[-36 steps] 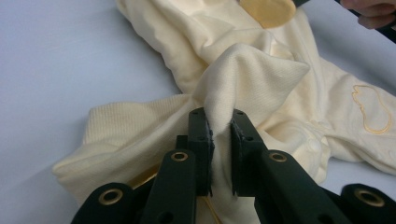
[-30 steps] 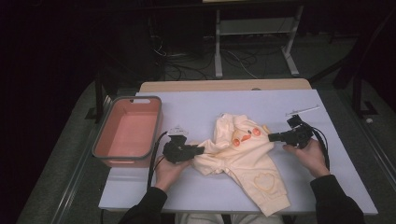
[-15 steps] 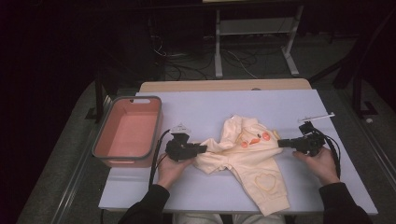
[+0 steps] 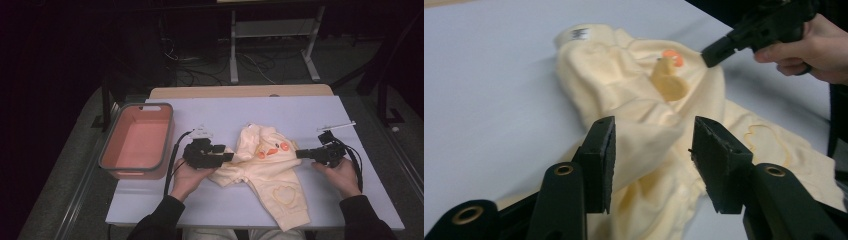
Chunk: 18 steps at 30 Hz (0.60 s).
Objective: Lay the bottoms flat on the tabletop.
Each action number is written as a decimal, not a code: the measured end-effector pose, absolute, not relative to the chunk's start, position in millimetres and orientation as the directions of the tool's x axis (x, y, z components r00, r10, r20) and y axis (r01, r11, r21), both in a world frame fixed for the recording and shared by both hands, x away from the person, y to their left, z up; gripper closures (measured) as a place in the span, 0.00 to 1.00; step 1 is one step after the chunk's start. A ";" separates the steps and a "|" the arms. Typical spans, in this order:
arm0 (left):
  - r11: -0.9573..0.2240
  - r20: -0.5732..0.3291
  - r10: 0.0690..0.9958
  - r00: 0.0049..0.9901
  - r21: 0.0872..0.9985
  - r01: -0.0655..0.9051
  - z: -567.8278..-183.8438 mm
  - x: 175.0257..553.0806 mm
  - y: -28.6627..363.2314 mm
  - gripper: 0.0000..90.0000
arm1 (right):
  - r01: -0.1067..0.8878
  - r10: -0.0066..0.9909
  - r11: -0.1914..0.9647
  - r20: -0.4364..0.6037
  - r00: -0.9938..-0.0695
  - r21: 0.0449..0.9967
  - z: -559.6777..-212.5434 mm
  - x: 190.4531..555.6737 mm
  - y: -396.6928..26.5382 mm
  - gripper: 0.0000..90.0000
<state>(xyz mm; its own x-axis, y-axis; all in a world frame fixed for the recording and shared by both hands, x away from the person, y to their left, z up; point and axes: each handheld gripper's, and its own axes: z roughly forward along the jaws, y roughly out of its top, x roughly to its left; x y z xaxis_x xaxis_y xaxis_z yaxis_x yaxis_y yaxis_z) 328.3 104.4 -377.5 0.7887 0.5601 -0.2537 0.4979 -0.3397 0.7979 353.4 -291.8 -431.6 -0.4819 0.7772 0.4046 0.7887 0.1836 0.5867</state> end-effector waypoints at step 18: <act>-0.443 -0.232 0.516 0.825 0.751 0.489 -373.6 356.8 29.4 0.51 | 0.786 0.771 0.184 0.410 -0.487 0.590 -430.6 353.9 -292.0 0.97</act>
<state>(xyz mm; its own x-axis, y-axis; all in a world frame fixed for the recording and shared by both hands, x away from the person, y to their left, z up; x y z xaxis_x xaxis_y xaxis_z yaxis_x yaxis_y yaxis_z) 356.8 29.4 -373.6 0.8246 0.5157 -0.2324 0.4890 -0.4434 0.7512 353.9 -292.0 -430.6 -0.4875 0.7709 0.4101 0.7865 0.1836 0.5897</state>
